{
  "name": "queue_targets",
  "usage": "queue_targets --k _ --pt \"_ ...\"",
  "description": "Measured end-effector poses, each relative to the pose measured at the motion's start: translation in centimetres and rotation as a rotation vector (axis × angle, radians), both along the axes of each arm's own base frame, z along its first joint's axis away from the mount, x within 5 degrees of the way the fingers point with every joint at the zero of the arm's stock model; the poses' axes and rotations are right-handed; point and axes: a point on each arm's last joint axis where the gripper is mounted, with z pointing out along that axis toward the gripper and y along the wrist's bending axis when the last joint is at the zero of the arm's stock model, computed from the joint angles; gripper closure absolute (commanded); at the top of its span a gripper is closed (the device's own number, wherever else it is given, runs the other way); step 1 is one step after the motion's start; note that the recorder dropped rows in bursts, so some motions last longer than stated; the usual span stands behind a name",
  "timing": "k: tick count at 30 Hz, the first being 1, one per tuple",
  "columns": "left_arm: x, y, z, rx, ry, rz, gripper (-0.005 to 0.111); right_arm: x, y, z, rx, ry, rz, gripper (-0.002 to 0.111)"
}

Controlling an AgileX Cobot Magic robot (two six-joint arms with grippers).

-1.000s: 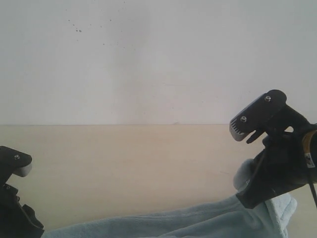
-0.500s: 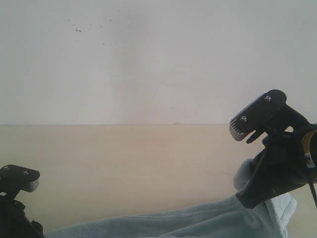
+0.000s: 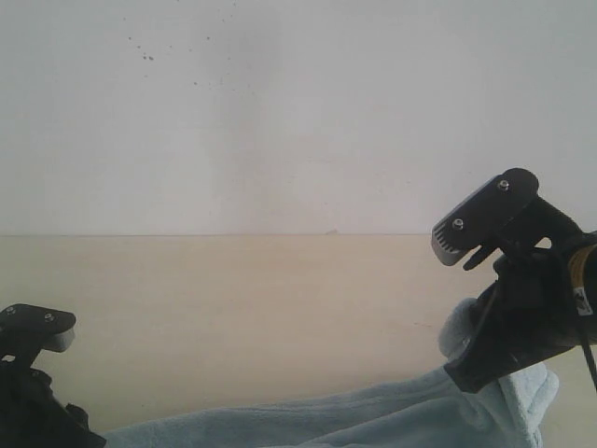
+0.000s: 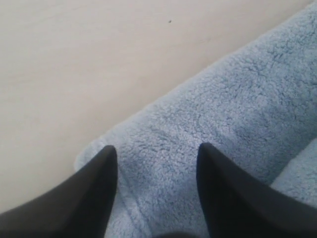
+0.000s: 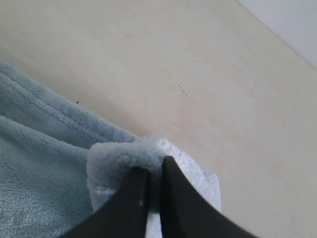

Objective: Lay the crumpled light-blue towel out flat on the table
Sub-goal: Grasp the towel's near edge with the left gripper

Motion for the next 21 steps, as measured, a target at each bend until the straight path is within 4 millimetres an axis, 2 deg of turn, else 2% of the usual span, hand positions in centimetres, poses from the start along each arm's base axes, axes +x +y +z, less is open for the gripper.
queue_targets --k 12,21 --pt "0.0 0.4 0.3 0.056 -0.028 -0.028 0.058 0.0 0.0 0.0 -0.001 0.001 -0.001 0.101" --pt "0.1 1.2 0.5 0.075 -0.026 0.017 0.058 -0.1 -0.1 -0.1 -0.009 0.010 -0.006 0.101"
